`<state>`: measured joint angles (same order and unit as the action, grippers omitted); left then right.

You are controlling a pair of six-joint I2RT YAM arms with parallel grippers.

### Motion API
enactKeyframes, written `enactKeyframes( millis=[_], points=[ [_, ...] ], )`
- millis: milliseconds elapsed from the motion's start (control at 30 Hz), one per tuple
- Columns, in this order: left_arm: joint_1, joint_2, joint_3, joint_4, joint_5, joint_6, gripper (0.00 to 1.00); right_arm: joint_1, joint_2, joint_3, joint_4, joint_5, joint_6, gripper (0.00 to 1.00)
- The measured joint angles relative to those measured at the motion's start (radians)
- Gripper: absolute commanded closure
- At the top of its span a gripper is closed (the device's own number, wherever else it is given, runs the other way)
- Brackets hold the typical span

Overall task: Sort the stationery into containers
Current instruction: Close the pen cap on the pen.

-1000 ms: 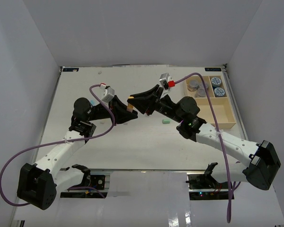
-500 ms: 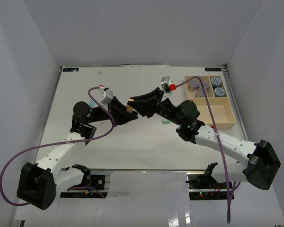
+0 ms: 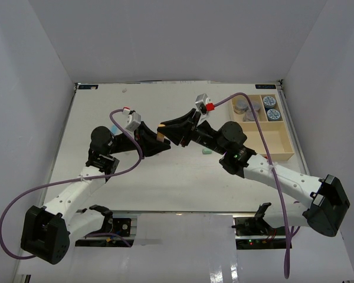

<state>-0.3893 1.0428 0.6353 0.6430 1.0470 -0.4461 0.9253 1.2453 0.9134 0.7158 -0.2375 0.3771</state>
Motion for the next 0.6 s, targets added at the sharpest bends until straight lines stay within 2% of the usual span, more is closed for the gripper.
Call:
enactKeyframes(
  millis=[100, 167, 367, 533, 600],
  points=[
    [0.010, -0.007, 0.000, -0.007, 0.004, 0.000, 0.94, 0.000, 0.003, 0.014, -0.026, -0.006, -0.005, 0.90],
    [0.023, -0.010, -0.003, 0.005, 0.014, -0.022, 1.00, 0.000, 0.006, 0.017, -0.029, -0.009, -0.005, 0.91],
    [0.076, -0.010, -0.039, 0.143, 0.086, -0.132, 1.00, 0.007, 0.019, 0.018, -0.011, -0.029, 0.005, 0.91],
    [0.092, -0.006, -0.040, 0.197, 0.123, -0.187, 1.00, 0.007, 0.021, 0.018, 0.001, -0.054, 0.007, 0.91],
    [0.093, -0.006, -0.040, 0.203, 0.130, -0.194, 1.00, 0.007, 0.021, 0.018, 0.001, -0.059, 0.007, 0.87]
  ],
)
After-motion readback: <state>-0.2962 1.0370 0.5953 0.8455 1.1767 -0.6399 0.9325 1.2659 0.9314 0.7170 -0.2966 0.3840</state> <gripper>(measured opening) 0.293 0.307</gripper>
